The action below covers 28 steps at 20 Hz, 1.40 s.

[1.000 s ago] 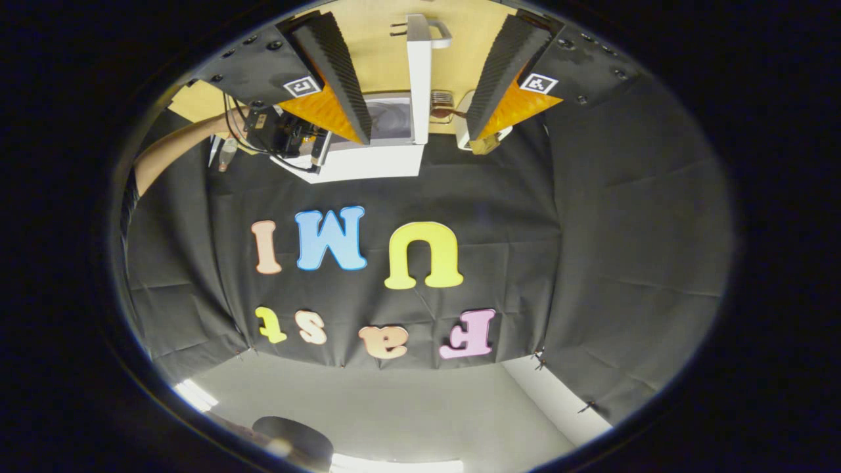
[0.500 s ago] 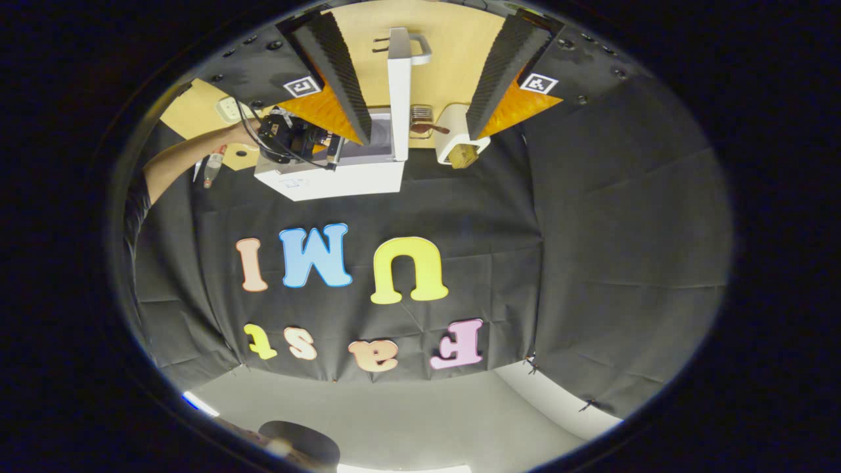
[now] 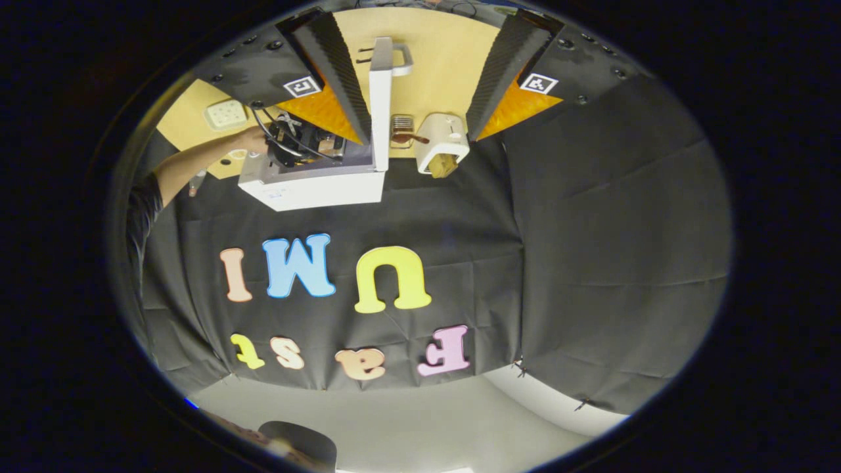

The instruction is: Open the microwave oven with the left hand, put the food in, and close the microwave oven.

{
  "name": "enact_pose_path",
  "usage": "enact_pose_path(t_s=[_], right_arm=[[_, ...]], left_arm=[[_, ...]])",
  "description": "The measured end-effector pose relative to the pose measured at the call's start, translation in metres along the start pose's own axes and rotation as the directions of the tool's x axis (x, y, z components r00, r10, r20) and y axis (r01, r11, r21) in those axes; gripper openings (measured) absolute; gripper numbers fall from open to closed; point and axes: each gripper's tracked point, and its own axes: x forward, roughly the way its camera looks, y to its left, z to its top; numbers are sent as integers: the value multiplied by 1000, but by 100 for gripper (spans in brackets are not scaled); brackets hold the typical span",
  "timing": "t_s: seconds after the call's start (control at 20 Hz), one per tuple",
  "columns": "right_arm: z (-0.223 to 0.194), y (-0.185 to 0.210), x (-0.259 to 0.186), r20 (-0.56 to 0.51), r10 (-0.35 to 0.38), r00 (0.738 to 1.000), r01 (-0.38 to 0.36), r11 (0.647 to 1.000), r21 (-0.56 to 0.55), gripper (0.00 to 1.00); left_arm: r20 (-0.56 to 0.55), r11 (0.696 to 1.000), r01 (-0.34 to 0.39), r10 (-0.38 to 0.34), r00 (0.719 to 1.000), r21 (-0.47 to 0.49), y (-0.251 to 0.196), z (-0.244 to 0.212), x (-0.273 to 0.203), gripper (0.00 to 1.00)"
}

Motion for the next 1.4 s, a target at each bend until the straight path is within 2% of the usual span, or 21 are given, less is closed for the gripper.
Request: enact_pose_path(t_s=[0.25,0.35,0.45,0.65,0.85,1.1,1.4], right_arm=[[2,0,14,25,-12,1000,13,999,-36,67],[3,1,8,22,-14,1000,15,1000,-23,77],[3,0,8,31,-5,999,5,1000,-2,98],[6,-4,-4,38,16,999,-18,999,45,97],[5,-3,-27,34,56,998,-60,987,152,98],[8,8,-70,48,145,988,-153,922,357,98],[9,-21,-138,36,99,994,-101,798,594,98]], left_arm=[[-11,1000,-8,8,1000,5,0,0,3,94],[-11,1000,-4,4,1000,5,-2,-1,6,94],[-12,1000,3,-3,1000,3,-4,1,8,94],[-3,1000,26,-26,1000,4,-8,3,14,94],[18,998,55,-55,998,-1,-11,4,16,94],[43,993,114,-113,993,-9,-22,3,24,94],[77,976,216,-214,974,-14,-40,7,38,94]])
